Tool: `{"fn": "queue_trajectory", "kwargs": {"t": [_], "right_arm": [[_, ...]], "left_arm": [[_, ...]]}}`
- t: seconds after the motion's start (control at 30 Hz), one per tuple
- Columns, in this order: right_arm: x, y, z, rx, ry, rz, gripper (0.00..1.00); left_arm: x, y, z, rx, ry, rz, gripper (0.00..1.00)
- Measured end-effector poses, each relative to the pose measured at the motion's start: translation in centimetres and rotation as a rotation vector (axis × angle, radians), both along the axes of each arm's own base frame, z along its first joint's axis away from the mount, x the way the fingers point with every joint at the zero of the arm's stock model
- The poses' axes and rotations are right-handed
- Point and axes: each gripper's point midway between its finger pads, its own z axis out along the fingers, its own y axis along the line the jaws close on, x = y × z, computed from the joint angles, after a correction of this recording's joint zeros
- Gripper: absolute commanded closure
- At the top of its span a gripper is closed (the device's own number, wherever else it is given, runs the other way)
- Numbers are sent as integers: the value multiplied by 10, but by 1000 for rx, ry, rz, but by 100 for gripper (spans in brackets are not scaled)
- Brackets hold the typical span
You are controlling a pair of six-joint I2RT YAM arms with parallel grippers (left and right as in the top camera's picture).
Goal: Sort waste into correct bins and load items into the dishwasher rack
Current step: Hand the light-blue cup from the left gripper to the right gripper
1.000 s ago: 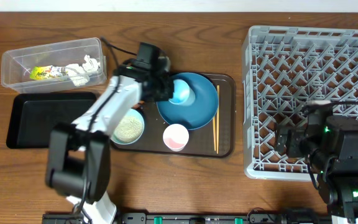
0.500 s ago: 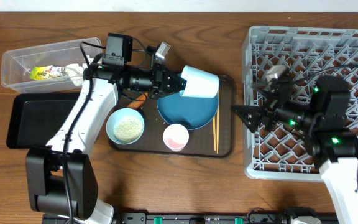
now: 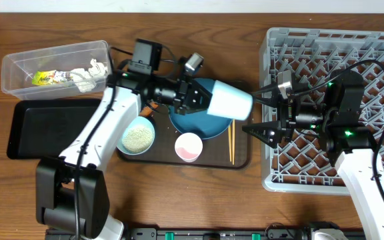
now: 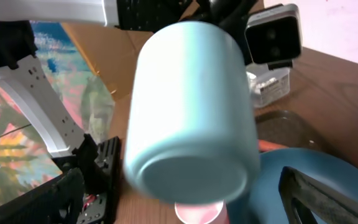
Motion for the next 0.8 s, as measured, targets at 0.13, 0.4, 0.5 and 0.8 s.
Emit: {"fn": "queue_trajectory", "kwargs": {"t": [0.13,0.4,0.5,0.8], "right_arm": [[0,0,0,0,-3,0,4],[0,0,0,1,-3,2,15],[0,0,0,1,-2,2,19],[-1,0,1,3,4,4,19]], "left_arm": [[-10,-12,-2,10,0,-34,94],[-17,-23,-7,41,-10,-53,94],[-16,-23,-9,52,-14,-47,94],[-15,-23,-10,59,-16,-42,94]]}}
